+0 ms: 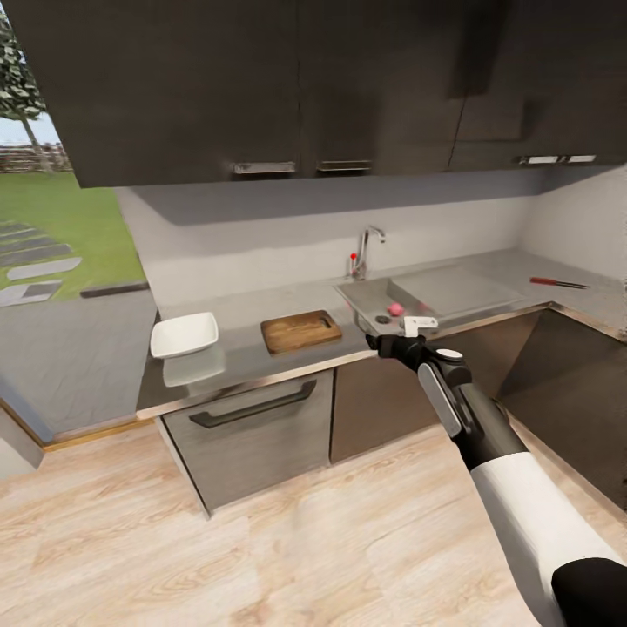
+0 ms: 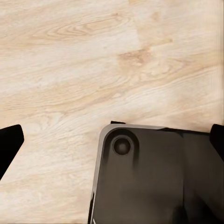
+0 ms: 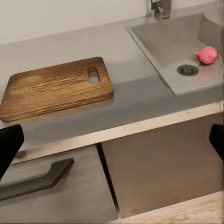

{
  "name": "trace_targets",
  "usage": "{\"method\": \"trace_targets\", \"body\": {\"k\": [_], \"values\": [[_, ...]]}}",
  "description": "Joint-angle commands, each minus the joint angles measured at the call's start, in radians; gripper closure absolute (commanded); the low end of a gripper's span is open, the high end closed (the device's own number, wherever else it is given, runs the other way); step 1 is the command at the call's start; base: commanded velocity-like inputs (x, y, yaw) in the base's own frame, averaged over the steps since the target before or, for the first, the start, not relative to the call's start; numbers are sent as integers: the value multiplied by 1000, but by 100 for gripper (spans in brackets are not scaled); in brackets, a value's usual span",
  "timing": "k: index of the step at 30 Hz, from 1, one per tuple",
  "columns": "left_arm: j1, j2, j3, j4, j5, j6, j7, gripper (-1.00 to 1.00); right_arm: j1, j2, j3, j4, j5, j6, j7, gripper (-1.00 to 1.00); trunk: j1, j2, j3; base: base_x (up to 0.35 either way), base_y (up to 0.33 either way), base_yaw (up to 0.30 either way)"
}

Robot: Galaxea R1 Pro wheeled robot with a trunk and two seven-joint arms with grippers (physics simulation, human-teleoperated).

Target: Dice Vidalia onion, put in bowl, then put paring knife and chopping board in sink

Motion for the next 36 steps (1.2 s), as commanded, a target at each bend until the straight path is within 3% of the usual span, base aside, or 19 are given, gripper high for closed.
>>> {"method": "trace_targets", "body": {"k": [1,8,12,15,21,36], "values": [[0,-1,1,-2,6,-1,-1,-100,-1,-1,3,0,-6,4,-3,-100,1,-2,-2,-6,-323,0],[0,-1,1,-2,6,-1,-1,-100,-1,-1,6,5,-5,3,-1,-100,1,-2,-2,-2,-324,0],[0,-1,1,-3,6,-1,-1,-100,1,-1,60,9,-5,-8,-2,-100,1,-2,-2,71,-319,0],[0,-1,1,-2,6,-1,0,-100,9,-1,87,26,-5,-69,-2,-100,1,-2,-2,118,-300,0],[0,-1,1,-2,7,-1,-1,-100,19,-1,95,39,-5,-112,-1,-100,1,-2,-2,62,-127,0],[0,-1,1,-2,7,-1,-1,-100,21,-1,96,73,-5,-119,-1,-100,1,-2,-2,4,-7,0]]}}
